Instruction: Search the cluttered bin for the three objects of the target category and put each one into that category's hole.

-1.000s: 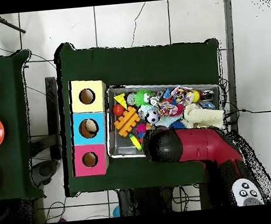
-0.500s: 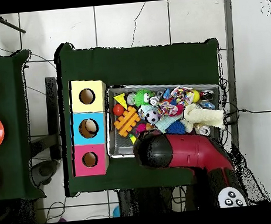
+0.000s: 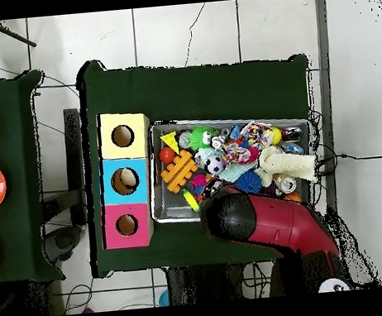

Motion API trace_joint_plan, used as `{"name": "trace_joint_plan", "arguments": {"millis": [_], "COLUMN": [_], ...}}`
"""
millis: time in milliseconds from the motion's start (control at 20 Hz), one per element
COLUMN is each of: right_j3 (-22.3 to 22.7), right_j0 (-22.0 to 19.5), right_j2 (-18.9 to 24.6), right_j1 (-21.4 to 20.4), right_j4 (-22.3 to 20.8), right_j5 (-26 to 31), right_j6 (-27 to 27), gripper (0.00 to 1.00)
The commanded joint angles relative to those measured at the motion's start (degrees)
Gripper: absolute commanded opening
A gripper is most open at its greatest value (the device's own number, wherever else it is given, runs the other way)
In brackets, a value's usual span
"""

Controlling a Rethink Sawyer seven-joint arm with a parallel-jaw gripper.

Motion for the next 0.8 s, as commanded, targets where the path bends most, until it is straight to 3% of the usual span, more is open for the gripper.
{"name": "trace_joint_plan", "arguments": {"millis": [50, 500, 800], "right_j3": [5.2, 6.0, 7.7], "right_j0": [0.2, 6.0, 9.7], "right_j2": [-2.4, -8.0, -9.2], "right_j1": [1.9, 2.8, 2.6], "right_j4": [4.3, 8.7, 12.1], "right_j5": [-2.3, -2.5, -4.5], "right_j6": [15.0, 19.3, 20.9], "gripper": [1.0, 1.0, 1.0]}}
